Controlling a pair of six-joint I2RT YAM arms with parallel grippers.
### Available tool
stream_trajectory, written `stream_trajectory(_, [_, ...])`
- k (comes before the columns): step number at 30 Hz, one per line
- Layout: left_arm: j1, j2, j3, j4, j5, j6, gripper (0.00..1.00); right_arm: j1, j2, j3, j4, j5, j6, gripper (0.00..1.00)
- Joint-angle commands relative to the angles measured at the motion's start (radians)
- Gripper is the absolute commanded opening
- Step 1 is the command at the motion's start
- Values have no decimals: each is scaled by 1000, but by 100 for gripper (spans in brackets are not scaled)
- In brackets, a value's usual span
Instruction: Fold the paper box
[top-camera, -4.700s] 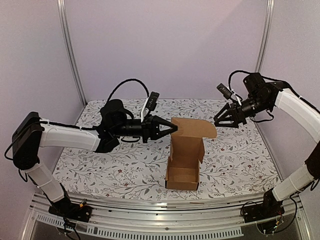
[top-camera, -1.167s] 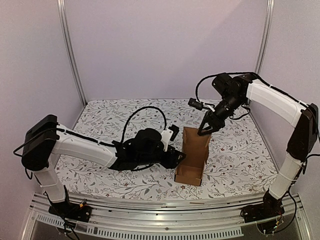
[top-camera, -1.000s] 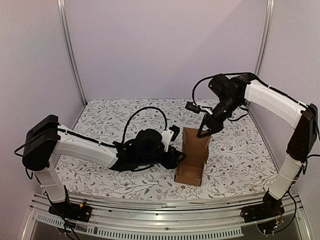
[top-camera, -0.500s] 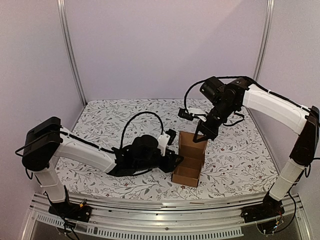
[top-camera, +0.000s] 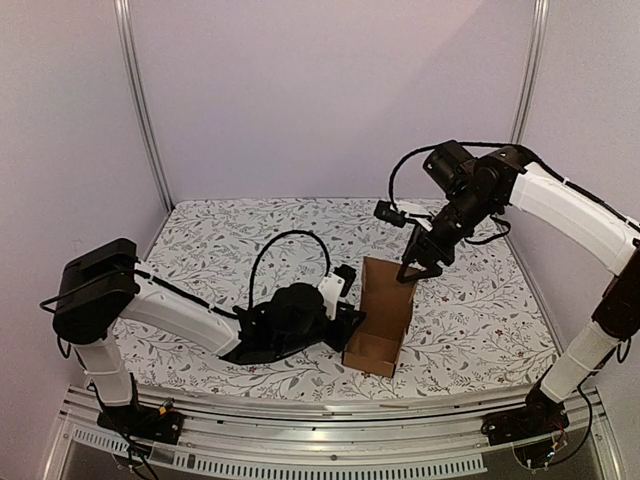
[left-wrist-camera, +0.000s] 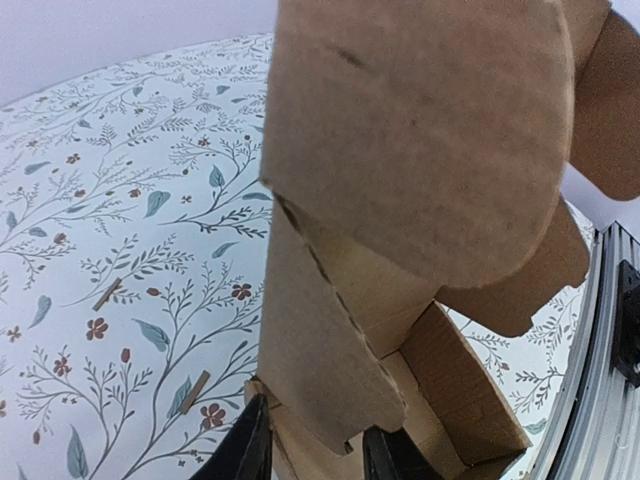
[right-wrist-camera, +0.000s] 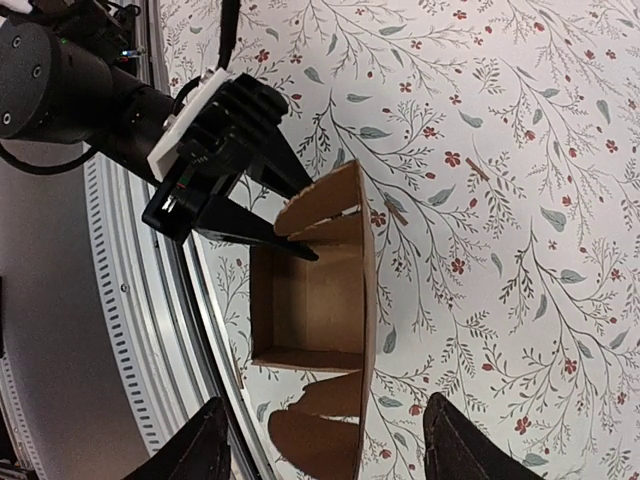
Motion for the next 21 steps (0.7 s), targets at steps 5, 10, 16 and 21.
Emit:
stream_trajectory(5, [-13, -8, 33, 0, -13, 38, 32, -233, -166, -116, -45, -171, -197, 72])
stream_trajectory(10, [-14, 2, 143, -193, -37, 41, 37, -337, -192, -315, 43, -241, -400, 75])
stream_trajectory(16, [-13, -17, 172, -249, -33, 74, 23, -289, -213, -517, 254, -253, -479, 75])
stream_trajectory(21, [-11, 1, 214, -319, -30, 72, 11, -259, -167, -548, 340, -256, -466, 71])
